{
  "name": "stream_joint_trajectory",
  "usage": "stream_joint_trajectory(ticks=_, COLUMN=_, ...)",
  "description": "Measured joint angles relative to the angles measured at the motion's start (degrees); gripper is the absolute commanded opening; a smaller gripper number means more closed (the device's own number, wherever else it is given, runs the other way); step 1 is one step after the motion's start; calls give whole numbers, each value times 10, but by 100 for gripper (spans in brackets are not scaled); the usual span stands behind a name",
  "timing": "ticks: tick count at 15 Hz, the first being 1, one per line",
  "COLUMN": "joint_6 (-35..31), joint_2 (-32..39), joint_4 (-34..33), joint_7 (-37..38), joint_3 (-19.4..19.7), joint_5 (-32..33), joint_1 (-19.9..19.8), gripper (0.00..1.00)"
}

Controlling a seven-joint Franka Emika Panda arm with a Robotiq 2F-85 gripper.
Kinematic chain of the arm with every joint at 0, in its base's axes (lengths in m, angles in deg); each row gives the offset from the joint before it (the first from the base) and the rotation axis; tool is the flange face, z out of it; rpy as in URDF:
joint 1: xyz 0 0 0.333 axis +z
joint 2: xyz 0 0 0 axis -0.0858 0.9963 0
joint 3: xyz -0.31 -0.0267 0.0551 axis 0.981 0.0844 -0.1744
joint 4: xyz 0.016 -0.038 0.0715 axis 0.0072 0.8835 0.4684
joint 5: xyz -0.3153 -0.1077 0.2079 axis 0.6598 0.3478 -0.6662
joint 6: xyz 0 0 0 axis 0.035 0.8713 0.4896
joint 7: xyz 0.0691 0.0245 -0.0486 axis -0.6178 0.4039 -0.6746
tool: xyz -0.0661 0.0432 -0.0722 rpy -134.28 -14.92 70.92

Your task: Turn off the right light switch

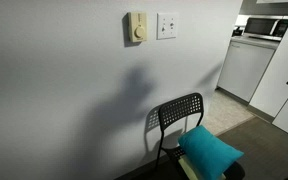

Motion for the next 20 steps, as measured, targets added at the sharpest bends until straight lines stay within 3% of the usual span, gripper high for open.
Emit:
stream_joint_trajectory(ticks=9, joint_6=-7, joint_2=30, joint_4=-31, joint_7=-46, joint_3=0, joint_5=34, joint_1=0, gripper=100)
stream_joint_trajectory(ticks=20, joint_6=-56, joint_2=226, joint_4=-188, joint_7=-201, joint_3=6, joint_5=154, joint_1=0, gripper=100)
